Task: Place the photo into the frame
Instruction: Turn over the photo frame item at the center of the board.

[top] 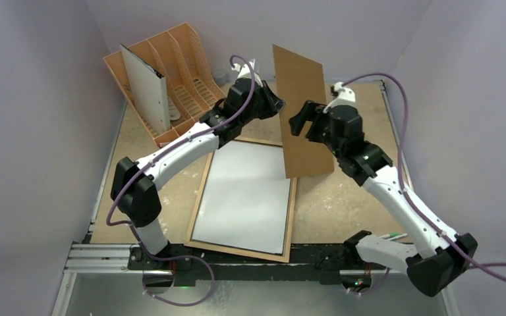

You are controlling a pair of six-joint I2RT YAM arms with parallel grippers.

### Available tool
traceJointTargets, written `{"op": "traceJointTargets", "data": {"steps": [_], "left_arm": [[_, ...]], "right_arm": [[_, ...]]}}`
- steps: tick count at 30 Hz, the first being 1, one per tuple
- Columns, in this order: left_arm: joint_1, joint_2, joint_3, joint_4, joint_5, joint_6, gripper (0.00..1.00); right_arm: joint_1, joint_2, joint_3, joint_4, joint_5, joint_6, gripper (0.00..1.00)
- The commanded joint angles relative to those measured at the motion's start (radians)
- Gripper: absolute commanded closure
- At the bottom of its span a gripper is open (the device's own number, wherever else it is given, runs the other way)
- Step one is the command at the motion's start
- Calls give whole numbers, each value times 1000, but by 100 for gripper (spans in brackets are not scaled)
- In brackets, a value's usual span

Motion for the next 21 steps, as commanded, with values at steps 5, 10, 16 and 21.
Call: {"op": "traceJointTargets", "data": {"steps": [5, 10, 16, 21], "left_arm": [[3, 39, 121, 14, -100, -117, 100], [28, 55, 135, -25, -87, -137, 100], [61, 73, 140, -38, -43, -165, 100], [74, 83, 142, -36, -6, -183, 100]], "right_arm": [[248, 135, 127, -78, 260, -66, 12], [348, 224, 178, -209, 437, -68, 13], [441, 298, 190, -331, 568, -41, 18], [472, 372, 208, -459, 689, 40, 28]]}}
